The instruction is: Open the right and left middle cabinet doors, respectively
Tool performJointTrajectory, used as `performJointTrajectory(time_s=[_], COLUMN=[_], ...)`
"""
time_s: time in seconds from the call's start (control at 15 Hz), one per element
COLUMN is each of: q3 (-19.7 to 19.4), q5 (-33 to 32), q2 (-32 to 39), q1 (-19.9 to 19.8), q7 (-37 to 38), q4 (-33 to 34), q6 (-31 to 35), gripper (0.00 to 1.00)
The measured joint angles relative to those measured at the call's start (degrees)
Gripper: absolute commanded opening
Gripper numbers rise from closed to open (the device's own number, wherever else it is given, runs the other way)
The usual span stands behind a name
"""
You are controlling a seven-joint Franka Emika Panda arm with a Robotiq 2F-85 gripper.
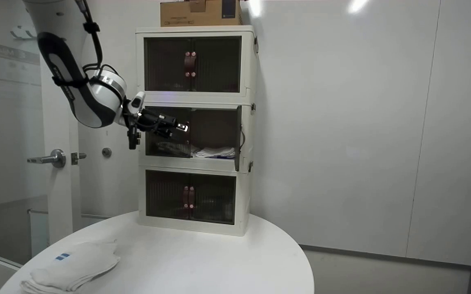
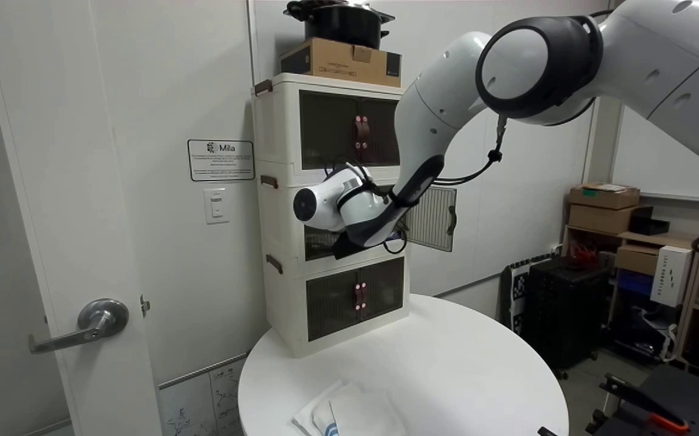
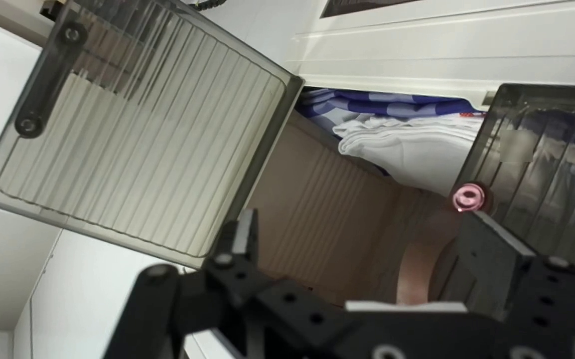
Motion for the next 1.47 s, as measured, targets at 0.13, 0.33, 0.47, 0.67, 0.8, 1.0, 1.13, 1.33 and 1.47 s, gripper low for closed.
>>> performJointTrajectory(time_s=[0.13,0.33,0.47,0.67,0.8,1.0,1.13,1.33,1.47], q3=[-0.45,-0.94,-0.98,-0.99,-0.99,-0.99,-1.03,-1.20,-1.20], q5=[0.00,0.00,0.02,0.06,0.14,0.15,0.15,0.13,0.08], q2=[1.31,2.79,3.35,3.74,3.86,3.88,3.93,4.22,4.58], q1=[-0.06,-0.14,-0.15,-0.18,-0.18,-0.23,-0.24,-0.22,0.13], q7=[0.07,0.14,0.20,0.30,0.36,0.50,0.72,1.57,2.12], q4=[1.78,4.16,5.30,6.41,6.75,6.79,6.85,7.30,7.84], q6=[-0.04,-0.05,-0.05,-0.03,-0.04,-0.04,-0.04,0.03,0.14], gripper=[1.00,1.00,1.00,1.00,1.00,1.00,0.76,0.59,0.43])
